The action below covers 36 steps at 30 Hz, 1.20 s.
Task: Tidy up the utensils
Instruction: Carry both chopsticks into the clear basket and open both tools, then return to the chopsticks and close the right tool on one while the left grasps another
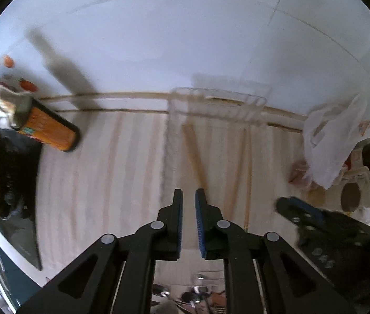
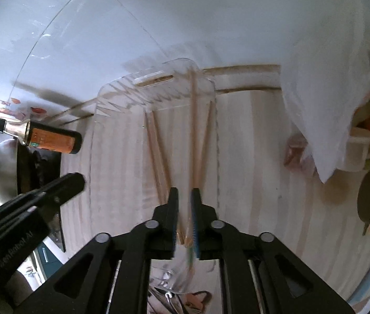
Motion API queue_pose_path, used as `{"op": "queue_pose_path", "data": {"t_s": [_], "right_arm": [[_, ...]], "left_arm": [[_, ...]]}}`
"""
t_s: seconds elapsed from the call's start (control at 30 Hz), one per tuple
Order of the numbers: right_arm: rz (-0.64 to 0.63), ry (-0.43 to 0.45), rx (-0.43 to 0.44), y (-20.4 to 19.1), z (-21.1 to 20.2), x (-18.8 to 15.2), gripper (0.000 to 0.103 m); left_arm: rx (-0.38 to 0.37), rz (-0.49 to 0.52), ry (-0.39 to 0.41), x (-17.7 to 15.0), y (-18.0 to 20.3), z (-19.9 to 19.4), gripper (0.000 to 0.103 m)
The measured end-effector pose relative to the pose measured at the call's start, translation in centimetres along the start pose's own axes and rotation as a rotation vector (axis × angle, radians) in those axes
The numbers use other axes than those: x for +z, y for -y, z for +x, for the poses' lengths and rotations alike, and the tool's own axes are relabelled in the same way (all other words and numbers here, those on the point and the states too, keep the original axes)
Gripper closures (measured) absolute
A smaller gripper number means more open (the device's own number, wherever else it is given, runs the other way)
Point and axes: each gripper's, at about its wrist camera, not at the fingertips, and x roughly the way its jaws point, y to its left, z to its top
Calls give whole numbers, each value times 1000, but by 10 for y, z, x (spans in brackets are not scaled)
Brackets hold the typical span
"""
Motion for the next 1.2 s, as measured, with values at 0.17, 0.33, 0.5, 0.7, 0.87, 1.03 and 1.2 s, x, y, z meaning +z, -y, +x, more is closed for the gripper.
{"op": "queue_pose_path", "data": {"t_s": [0.17,0.33,0.5,0.7,0.87,1.03,1.2], "right_arm": [[25,61,-15,14,-29,-18,65],[65,154,-58,38,-65,-52,53],[83,244,-152,72,-85,-97,40],[145,113,-188,115,-41,-163,42],[198,-17,-172,140,11,-205,63],[146,-54,-213,141,33,-223,90],[145,-27,-290,158,22,-233,99]], "left_arm": [[51,-18,123,-25,-7,-26,37],[67,-19,238,-55,-1,-44,0],[100,35,255,-86,14,-35,0],[159,64,193,-132,31,-6,0],[191,107,130,-162,40,15,0],[203,157,97,-181,60,21,0],[134,225,30,-201,99,33,1]]}}
